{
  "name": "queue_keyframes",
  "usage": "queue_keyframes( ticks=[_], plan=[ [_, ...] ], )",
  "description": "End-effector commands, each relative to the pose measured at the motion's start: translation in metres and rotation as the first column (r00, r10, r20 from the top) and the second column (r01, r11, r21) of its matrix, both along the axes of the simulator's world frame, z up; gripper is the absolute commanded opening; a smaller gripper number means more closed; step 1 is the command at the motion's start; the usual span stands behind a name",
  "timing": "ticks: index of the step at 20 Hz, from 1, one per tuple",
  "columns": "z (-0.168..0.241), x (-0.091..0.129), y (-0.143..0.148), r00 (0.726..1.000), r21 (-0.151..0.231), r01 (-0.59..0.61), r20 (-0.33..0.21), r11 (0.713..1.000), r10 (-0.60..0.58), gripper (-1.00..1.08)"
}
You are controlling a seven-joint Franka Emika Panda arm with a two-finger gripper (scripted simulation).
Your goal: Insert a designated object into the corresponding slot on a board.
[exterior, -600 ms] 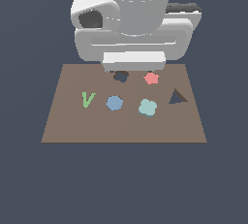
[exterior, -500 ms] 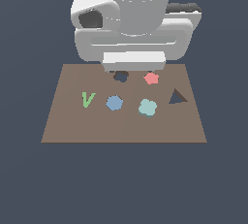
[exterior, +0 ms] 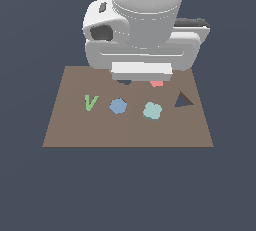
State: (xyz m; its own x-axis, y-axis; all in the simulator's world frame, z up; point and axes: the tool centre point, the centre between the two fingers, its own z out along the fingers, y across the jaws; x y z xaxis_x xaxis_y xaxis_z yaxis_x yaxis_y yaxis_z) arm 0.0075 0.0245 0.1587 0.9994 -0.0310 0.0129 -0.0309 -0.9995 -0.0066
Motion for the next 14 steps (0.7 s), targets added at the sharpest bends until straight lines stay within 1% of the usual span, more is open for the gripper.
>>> queue_keyframes(
  ticks=[1,7,14],
  plan=[
    [-0.009,0.002,0.005,1.0,-0.001,0.027,-0.002,1.0,-0.027,1.0],
    [-0.043,0.011,0.022,0.992,-0.003,0.128,-0.005,0.992,-0.128,1.0],
    [-0.083,0.026,0.04,0.969,-0.006,0.248,-0.01,0.969,-0.248,1.0]
  ],
)
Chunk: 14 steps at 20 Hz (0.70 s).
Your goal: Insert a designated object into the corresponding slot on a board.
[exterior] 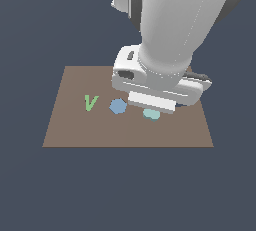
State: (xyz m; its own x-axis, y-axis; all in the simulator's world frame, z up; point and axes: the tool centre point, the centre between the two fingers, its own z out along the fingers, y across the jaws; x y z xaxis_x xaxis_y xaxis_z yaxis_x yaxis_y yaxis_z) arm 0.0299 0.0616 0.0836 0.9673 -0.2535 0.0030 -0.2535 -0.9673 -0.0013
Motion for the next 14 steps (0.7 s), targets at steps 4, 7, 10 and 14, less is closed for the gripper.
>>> queue_keyframes(
  ticks=[4,7,10,14],
  plan=[
    [-0.023,0.01,0.01,0.997,-0.001,0.072,-0.002,0.997,-0.072,1.0],
    [-0.03,0.013,0.012,0.995,-0.001,0.095,-0.003,0.995,-0.095,1.0],
    [-0.033,0.015,0.014,0.994,-0.001,0.106,-0.003,0.994,-0.106,1.0],
    [-0.034,0.015,0.014,0.995,-0.001,0.104,-0.004,0.995,-0.104,1.0]
  ],
)
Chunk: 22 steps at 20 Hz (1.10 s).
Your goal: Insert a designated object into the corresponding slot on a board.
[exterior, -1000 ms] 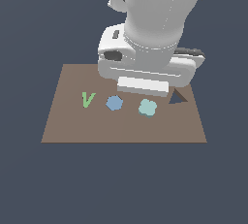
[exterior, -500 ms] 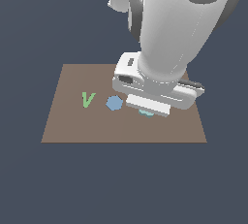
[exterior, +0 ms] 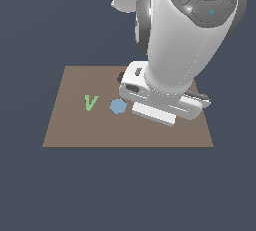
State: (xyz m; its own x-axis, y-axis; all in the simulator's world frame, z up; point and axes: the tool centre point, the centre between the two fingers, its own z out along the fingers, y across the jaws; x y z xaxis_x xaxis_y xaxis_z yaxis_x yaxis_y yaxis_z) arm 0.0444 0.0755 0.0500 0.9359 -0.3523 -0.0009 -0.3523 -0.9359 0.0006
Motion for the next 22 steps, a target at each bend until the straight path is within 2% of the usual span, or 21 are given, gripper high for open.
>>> queue_keyframes(
  ticks=[1,9,10,22],
  plan=[
    [-0.001,0.0,0.0,1.0,0.0,0.0,0.0,1.0,0.0,1.0],
    [-0.02,0.001,0.0,1.0,0.0,0.004,0.001,1.0,-0.004,1.0],
    [-0.02,0.001,0.0,1.0,0.0,0.004,0.001,1.0,-0.004,-1.0],
    [-0.019,0.001,0.0,1.0,0.001,0.003,0.002,1.0,-0.003,-1.0]
  ],
)
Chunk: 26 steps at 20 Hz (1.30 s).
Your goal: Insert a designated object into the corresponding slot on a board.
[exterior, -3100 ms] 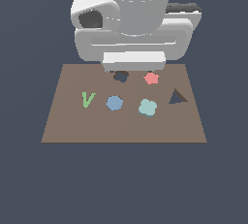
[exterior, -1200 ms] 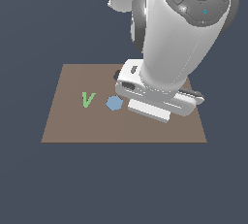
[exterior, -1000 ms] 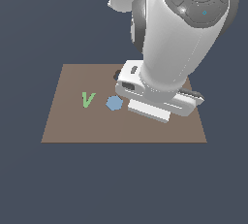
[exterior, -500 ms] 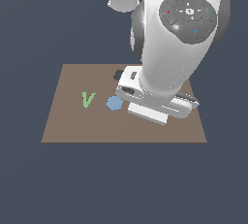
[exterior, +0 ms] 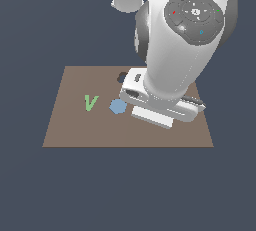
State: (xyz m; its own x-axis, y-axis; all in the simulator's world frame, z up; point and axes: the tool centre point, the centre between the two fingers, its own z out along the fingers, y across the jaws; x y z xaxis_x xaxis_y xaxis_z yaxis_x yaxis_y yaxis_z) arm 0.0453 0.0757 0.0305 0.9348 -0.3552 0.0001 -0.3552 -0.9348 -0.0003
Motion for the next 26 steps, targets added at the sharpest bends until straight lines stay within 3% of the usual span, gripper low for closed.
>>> queue_keyframes(
  ticks=[1,10,16,21,26],
  plan=[
    [0.0,0.0,0.0,1.0,0.0,-0.003,0.0,1.0,0.003,-1.0],
    [0.001,-0.011,0.003,0.995,0.0,-0.098,0.0,0.995,0.098,-1.0],
    [0.002,-0.026,0.005,0.973,0.0,-0.23,0.0,0.973,0.23,-1.0],
    [0.003,-0.044,0.004,0.927,0.0,-0.376,0.0,0.927,0.376,-1.0],
    [0.004,-0.065,0.0,0.841,0.0,-0.542,0.0,0.841,0.542,-1.0]
  ],
)
